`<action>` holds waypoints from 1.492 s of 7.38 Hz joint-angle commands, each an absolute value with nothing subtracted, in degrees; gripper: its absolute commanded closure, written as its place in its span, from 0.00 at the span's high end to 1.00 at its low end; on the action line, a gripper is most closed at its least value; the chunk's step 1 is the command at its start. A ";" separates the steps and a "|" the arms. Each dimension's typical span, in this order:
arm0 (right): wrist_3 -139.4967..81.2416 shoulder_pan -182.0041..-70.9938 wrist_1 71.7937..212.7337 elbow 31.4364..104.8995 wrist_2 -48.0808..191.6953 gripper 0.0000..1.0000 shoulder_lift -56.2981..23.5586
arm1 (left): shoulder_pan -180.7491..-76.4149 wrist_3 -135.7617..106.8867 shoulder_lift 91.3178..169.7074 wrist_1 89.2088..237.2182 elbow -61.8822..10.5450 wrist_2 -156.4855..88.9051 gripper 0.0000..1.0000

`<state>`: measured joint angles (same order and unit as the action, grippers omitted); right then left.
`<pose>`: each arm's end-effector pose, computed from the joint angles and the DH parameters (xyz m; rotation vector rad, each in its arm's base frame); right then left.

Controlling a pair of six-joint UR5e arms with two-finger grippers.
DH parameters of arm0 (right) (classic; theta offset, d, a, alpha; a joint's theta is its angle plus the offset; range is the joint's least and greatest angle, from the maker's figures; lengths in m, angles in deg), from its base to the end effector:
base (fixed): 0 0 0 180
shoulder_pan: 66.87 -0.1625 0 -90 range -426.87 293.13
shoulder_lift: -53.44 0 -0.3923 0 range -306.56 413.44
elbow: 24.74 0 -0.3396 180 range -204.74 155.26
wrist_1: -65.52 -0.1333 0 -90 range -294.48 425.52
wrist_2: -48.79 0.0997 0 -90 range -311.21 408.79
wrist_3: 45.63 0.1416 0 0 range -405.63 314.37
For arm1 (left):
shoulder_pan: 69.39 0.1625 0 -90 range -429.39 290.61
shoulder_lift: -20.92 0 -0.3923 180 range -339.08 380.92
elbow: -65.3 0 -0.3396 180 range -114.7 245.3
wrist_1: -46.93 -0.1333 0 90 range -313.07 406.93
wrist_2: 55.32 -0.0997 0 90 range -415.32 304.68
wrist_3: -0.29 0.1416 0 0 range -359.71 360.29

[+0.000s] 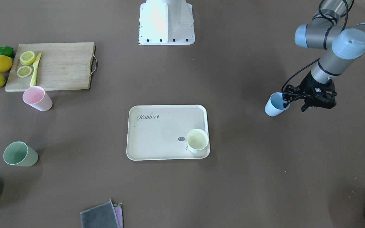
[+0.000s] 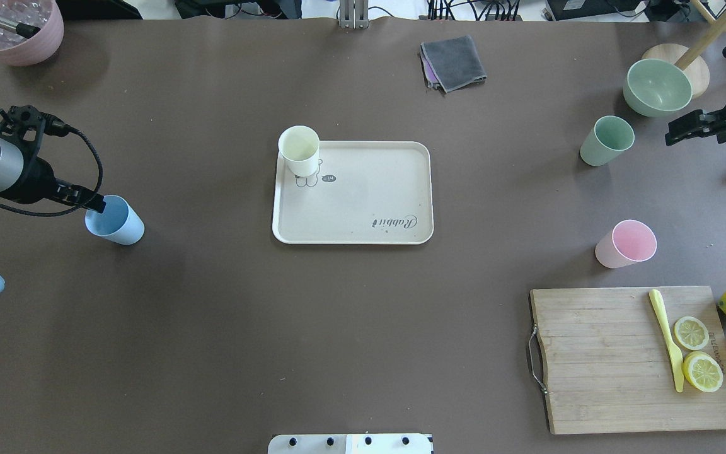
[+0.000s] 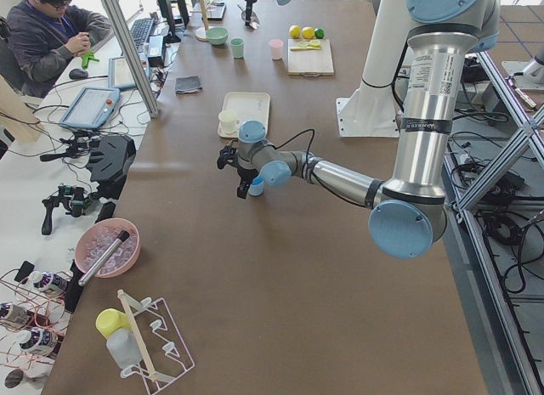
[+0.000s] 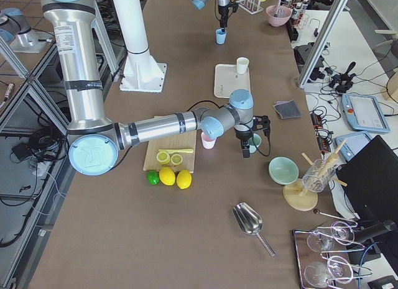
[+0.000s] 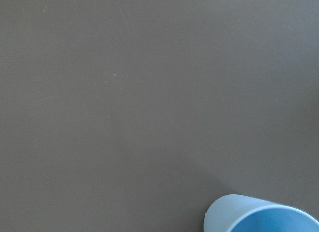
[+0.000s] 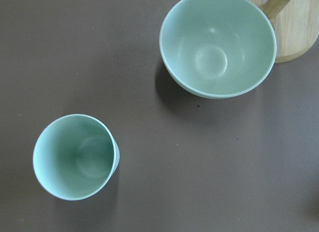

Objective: Place all cups on tray

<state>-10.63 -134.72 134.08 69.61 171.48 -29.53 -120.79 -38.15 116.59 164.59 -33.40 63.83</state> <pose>-0.1469 -0.5117 0.5310 0.2236 -0.7527 0.0493 0.2770 -0.4501 0.4937 0.2589 0.8267 0.1891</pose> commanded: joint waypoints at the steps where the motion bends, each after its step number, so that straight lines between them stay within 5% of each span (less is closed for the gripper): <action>1: -10.56 -134.72 134.07 69.57 171.48 1.00 -29.53 | -119.23 -38.12 116.72 164.71 -33.49 63.86 0.03; 4: -10.56 -134.72 134.07 69.48 171.57 1.00 -29.53 | -118.61 -39.17 119.69 163.75 -35.24 64.38 0.00; 7: -10.47 -134.72 133.98 69.57 171.57 1.00 -29.62 | -117.39 -45.21 138.45 143.34 -34.90 64.30 0.00; 11: -10.47 -134.72 133.98 69.57 171.66 1.00 -29.62 | -108.34 -56.72 151.06 143.08 -24.81 58.27 0.00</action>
<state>-10.50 -134.72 133.99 69.57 171.65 -29.59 -111.15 -52.99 147.63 143.00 -27.67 61.76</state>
